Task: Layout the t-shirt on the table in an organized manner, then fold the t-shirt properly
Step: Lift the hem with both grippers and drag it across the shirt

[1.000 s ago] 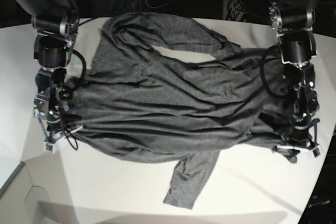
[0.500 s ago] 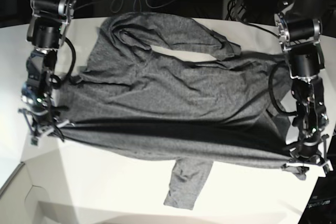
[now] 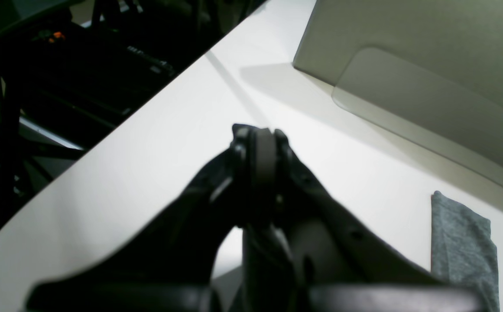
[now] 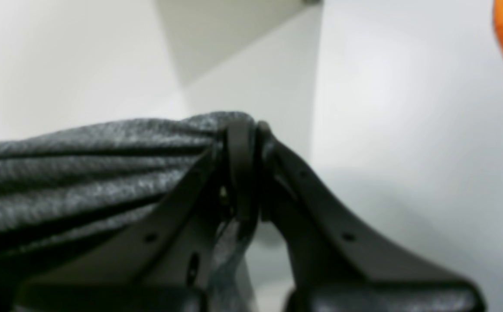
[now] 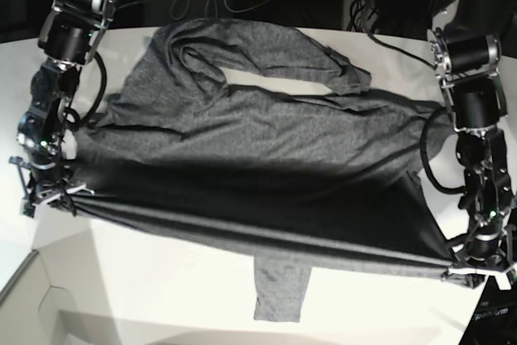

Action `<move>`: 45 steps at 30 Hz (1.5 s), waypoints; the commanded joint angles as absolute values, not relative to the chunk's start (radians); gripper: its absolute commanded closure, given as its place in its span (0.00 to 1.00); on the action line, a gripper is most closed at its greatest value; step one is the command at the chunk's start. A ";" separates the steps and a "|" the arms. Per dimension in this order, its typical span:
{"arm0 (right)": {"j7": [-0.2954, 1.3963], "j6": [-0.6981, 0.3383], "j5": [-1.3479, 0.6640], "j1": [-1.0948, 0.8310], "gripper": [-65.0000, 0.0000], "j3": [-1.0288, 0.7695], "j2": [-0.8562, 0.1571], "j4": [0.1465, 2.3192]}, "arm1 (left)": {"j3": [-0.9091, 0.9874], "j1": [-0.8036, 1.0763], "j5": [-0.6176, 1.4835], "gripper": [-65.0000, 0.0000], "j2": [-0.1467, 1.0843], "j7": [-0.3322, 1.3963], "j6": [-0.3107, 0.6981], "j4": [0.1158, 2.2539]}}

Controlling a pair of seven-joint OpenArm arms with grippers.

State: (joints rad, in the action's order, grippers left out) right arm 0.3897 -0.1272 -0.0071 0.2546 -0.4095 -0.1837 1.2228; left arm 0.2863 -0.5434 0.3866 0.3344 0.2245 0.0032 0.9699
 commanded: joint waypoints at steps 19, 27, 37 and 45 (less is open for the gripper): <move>0.384 -0.117 -0.001 0.254 1.00 -0.420 -0.191 1.391 | 0.291 -0.573 0.386 1.00 0.308 0.188 -0.002 1.150; 0.384 -0.117 -0.001 0.245 1.00 -0.420 -0.191 1.391 | 0.291 -0.568 0.386 1.00 0.314 0.188 -0.002 1.153; 0.378 -0.117 -0.002 0.191 1.00 -0.433 -0.191 1.440 | 0.354 -0.458 0.386 1.00 0.315 0.189 -0.002 1.280; 0.377 -0.117 -0.004 0.150 1.00 -0.433 -0.173 1.431 | 0.369 -0.387 0.386 1.00 0.312 0.188 -0.002 1.233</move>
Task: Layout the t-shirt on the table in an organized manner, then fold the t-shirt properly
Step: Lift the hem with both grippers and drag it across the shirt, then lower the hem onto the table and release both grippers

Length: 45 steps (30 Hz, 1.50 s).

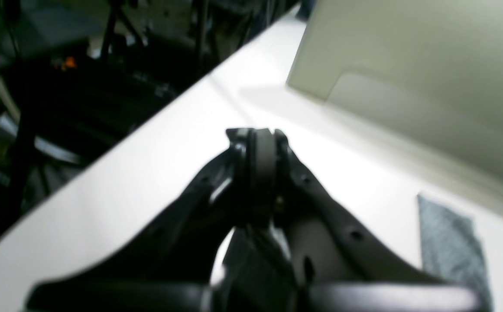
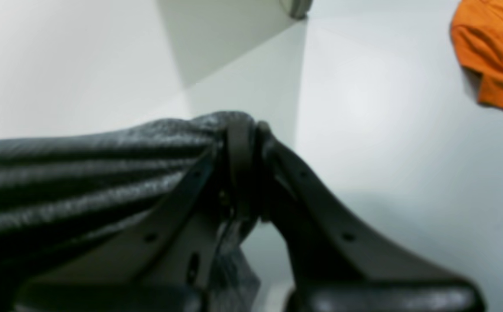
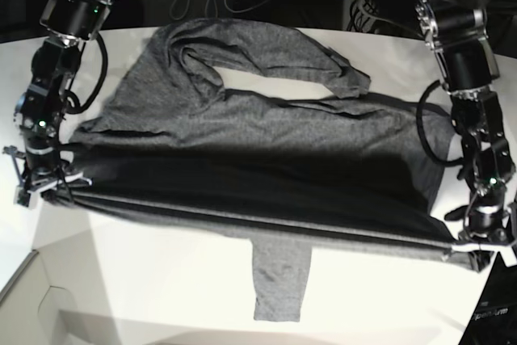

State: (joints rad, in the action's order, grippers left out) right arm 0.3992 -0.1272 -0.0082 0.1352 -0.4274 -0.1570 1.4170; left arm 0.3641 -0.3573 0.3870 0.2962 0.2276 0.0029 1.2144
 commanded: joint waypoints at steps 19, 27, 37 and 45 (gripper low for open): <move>0.366 -0.122 -0.005 0.054 1.00 -0.458 -0.140 1.488 | 0.453 -0.147 0.421 1.00 0.305 0.188 -0.002 1.392; 0.328 -0.122 -0.005 0.007 1.00 -0.455 -0.128 1.526 | 0.513 -0.053 0.518 1.00 0.317 0.188 -0.002 1.446; 0.328 -0.122 -0.005 0.041 1.00 -0.449 -0.133 1.524 | 0.506 -0.125 0.512 1.00 0.315 0.189 -0.002 1.440; 0.329 -0.122 0.001 0.200 1.00 -0.449 -0.150 1.411 | 0.371 -0.403 0.509 1.00 0.315 0.232 -0.002 1.277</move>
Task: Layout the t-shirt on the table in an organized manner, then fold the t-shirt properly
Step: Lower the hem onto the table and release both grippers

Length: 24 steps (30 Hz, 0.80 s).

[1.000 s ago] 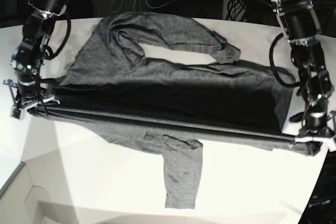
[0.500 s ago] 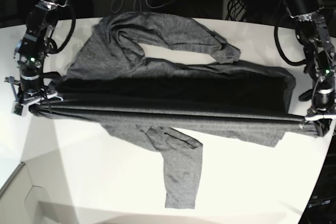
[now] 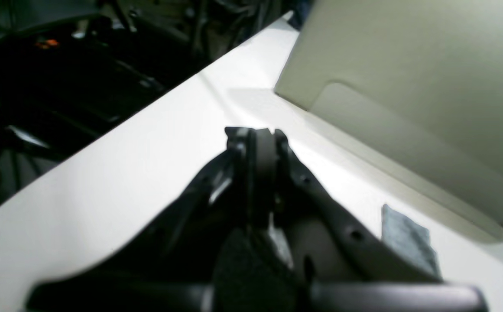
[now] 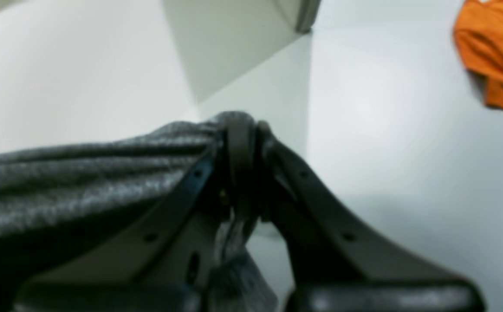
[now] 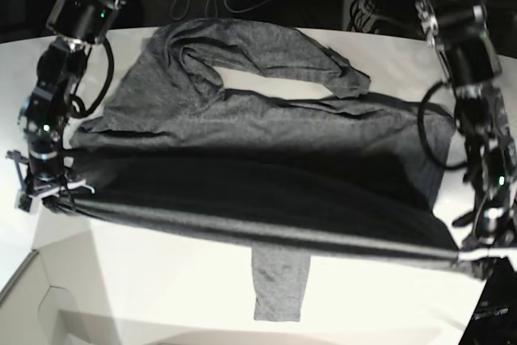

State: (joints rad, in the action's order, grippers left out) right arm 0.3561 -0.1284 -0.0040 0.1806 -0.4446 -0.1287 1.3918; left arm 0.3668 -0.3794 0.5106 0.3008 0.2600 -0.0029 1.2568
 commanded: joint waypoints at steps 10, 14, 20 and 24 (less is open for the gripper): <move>0.328 -0.122 0.002 0.440 1.00 -0.447 -0.200 1.099 | 0.211 -0.791 0.509 0.99 0.306 0.183 -0.002 0.705; 0.326 -0.120 0.002 0.510 1.00 -0.447 -0.220 1.001 | 0.150 -0.851 0.510 0.99 0.305 0.068 -0.002 0.547; 0.326 -0.122 0.001 0.588 0.90 -0.410 -0.240 0.874 | -0.007 -0.906 0.518 0.89 0.305 -0.028 -0.002 0.426; 0.326 -0.122 0.001 0.590 0.65 -0.369 -0.240 0.869 | -0.031 -0.924 0.518 0.59 0.300 -0.030 -0.002 0.392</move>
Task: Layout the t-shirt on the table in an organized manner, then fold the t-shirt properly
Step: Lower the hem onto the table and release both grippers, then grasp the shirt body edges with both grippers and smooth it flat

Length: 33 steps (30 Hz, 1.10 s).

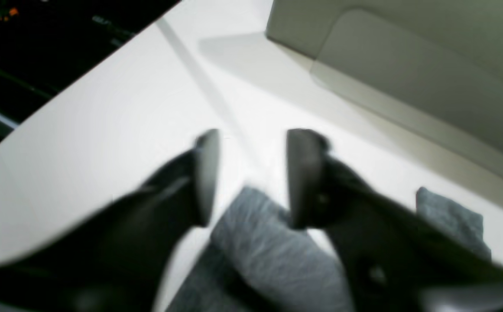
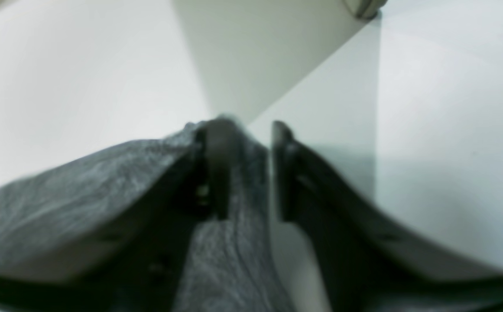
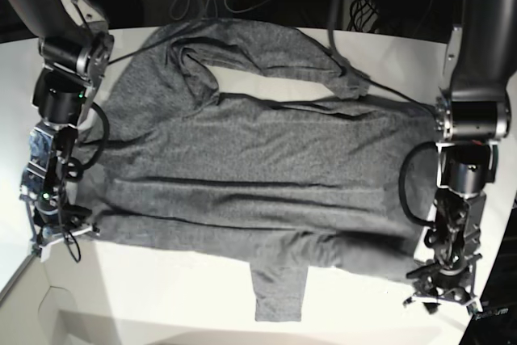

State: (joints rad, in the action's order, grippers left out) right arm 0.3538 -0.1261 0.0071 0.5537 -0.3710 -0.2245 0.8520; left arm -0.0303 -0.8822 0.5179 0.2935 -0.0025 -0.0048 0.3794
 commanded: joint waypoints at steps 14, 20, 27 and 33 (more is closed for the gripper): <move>0.332 -0.117 -0.004 0.308 0.42 -0.346 -0.202 1.199 | -0.027 -0.699 0.536 0.42 0.288 -0.022 -0.008 0.575; 0.331 -0.120 -0.004 0.079 0.42 -0.344 -0.111 1.443 | -0.027 -0.424 0.633 0.42 0.329 0.102 -0.010 0.929; 0.332 -0.122 -0.002 0.054 0.43 -0.344 -0.064 1.382 | -0.036 -0.309 0.634 0.42 0.306 0.113 -0.007 0.944; 0.332 -0.122 -0.002 -0.010 0.57 -0.343 -0.064 1.380 | -0.036 -0.255 0.634 0.42 0.312 0.114 -0.004 0.868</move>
